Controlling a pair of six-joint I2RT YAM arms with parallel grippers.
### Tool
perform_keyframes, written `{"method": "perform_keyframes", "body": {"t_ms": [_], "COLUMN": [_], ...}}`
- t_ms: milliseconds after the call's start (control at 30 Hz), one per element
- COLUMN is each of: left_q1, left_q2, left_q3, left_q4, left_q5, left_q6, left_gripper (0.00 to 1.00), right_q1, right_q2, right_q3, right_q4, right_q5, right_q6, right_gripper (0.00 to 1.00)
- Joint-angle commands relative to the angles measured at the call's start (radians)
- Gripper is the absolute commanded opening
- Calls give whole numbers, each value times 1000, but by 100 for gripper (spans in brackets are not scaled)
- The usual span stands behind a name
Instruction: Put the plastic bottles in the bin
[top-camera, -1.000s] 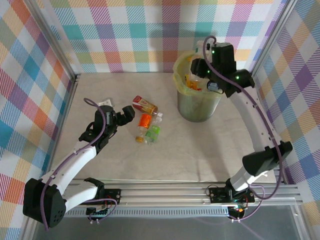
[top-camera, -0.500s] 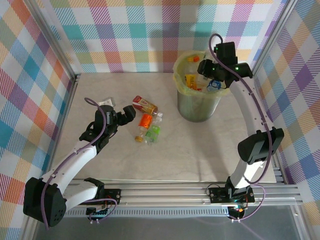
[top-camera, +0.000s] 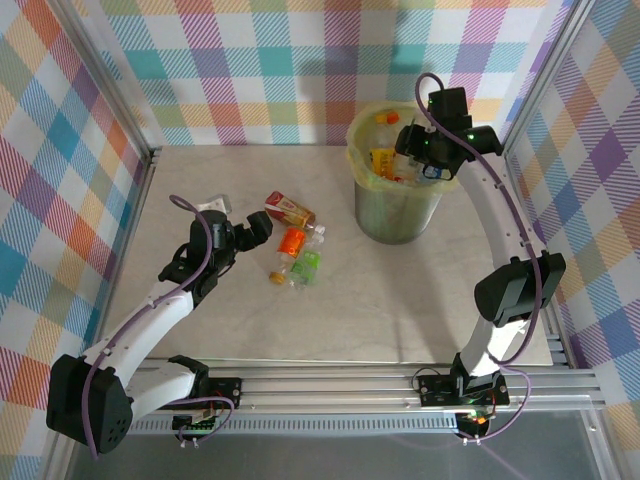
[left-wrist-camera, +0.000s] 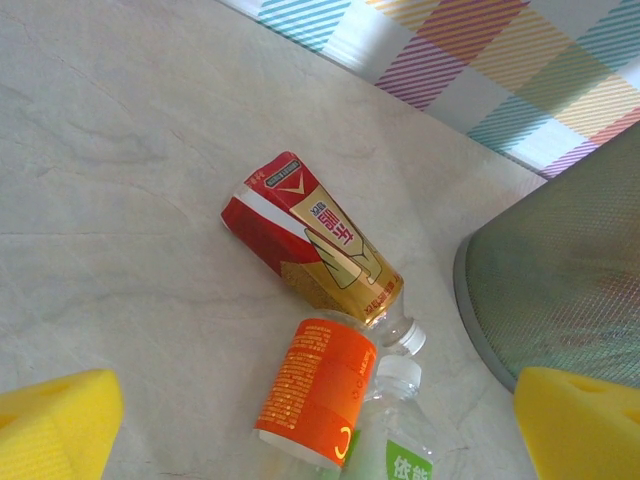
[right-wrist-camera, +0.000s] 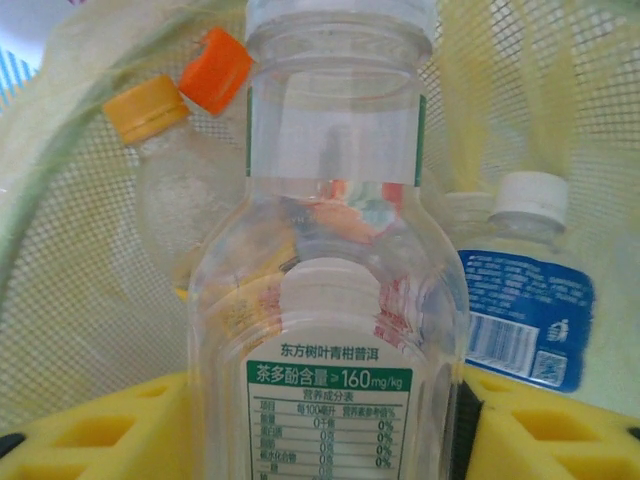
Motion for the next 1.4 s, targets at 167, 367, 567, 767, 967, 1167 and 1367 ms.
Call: {"method": "perform_keyframes", "body": {"t_ms": [167, 367, 567, 767, 967, 1167, 1367], "left_q1": [15, 16, 15, 16, 15, 15, 15], "left_q2": [8, 13, 30, 64, 66, 70, 87], "left_q3": [34, 36, 42, 77, 53, 18, -23], "left_q4": [34, 35, 43, -41, -72, -74, -39], "left_q5": [14, 13, 54, 106, 110, 76, 55], "left_q6": [21, 21, 22, 63, 67, 59, 40], "left_gripper": [100, 100, 100, 100, 100, 100, 100], "right_q1": [-8, -8, 17, 99, 322, 532, 631], "right_q2": [-48, -59, -126, -228, -337, -389, -300], "right_q3": [8, 18, 4, -40, -193, -447, -574], "right_q4": [-52, -63, -63, -78, -51, 52, 106], "right_q5": [136, 124, 23, 9, 112, 152, 145], "right_q6": [-53, -96, -147, -157, -79, 98, 232], "right_gripper": [77, 82, 93, 100, 100, 100, 100]}}
